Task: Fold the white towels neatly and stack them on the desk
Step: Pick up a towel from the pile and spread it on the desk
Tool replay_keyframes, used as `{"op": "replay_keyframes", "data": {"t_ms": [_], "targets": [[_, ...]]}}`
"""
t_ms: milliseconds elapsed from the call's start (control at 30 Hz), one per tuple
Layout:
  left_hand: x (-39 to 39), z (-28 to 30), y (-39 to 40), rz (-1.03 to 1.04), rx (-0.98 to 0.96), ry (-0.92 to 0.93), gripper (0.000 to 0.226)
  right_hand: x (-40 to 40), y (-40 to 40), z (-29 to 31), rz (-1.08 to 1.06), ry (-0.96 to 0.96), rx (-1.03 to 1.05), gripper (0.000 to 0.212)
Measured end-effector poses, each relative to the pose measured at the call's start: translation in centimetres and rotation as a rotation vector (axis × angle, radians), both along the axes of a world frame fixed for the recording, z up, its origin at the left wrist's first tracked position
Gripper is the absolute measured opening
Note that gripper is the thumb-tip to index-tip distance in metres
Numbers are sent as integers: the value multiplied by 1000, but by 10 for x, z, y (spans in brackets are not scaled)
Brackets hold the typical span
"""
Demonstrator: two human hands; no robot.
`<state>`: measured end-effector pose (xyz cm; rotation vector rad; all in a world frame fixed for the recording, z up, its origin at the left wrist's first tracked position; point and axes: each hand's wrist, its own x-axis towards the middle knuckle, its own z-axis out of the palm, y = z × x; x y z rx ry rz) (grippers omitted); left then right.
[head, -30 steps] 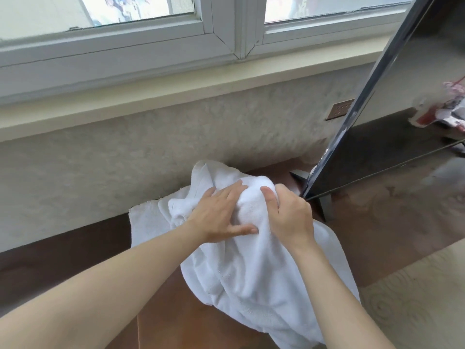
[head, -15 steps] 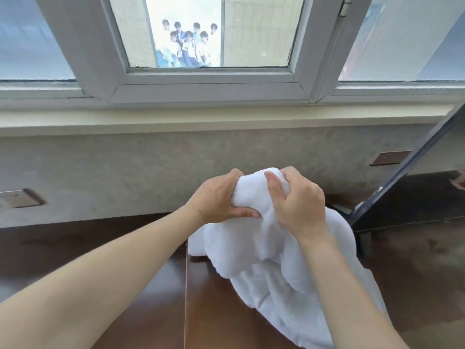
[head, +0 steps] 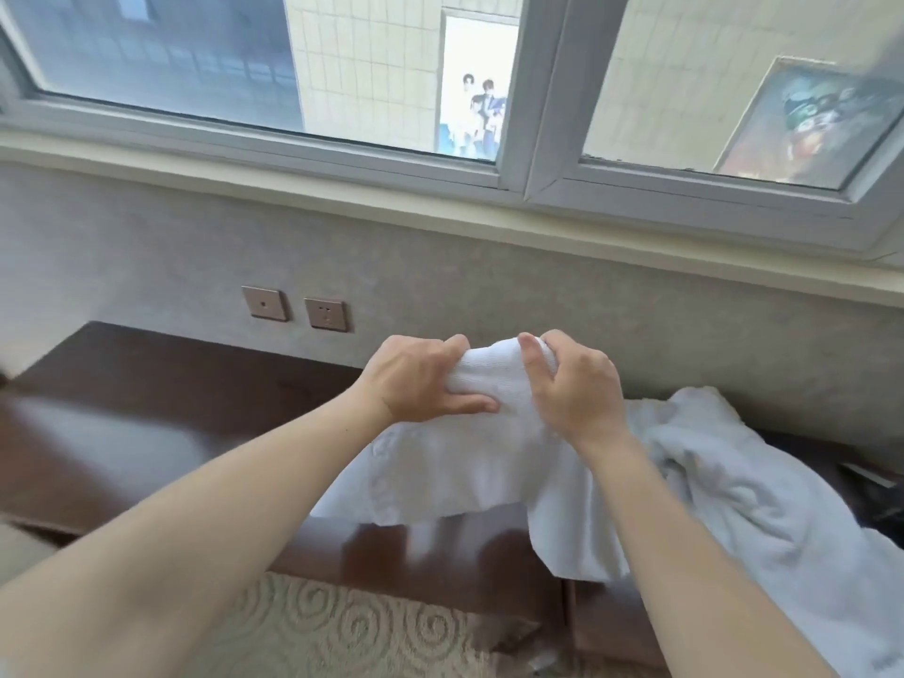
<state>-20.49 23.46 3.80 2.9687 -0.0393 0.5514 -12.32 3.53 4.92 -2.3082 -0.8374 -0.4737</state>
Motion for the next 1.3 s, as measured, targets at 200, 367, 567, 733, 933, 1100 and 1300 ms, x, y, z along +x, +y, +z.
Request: {"op": "replay_keyframes", "data": {"t_ms": [200,367,567,733,933,1100,1300], "targets": [[-75,-15,96,90,92,-48,79,-53,103,-18,119,123,-20,50],[-108,-25,159,126,146,-46,75,-78,172,-34,173,152,-62,65],[-119,-37,235,155,158,48,71,-81,256,-67,198,171,-93,52],[-116,-55,304,78,218,141,62,-80,327,-109,199,179,-79,55],[-111,-82,376,47,283,229,62,-82,396,-147,161,240,-139,60],[-101,-105,413,19,296,281,80,-86,425,-166,98,312,-216,54],[-92,-151,453,-43,260,427,85,-99,453,-194,24,375,-406,62]]}}
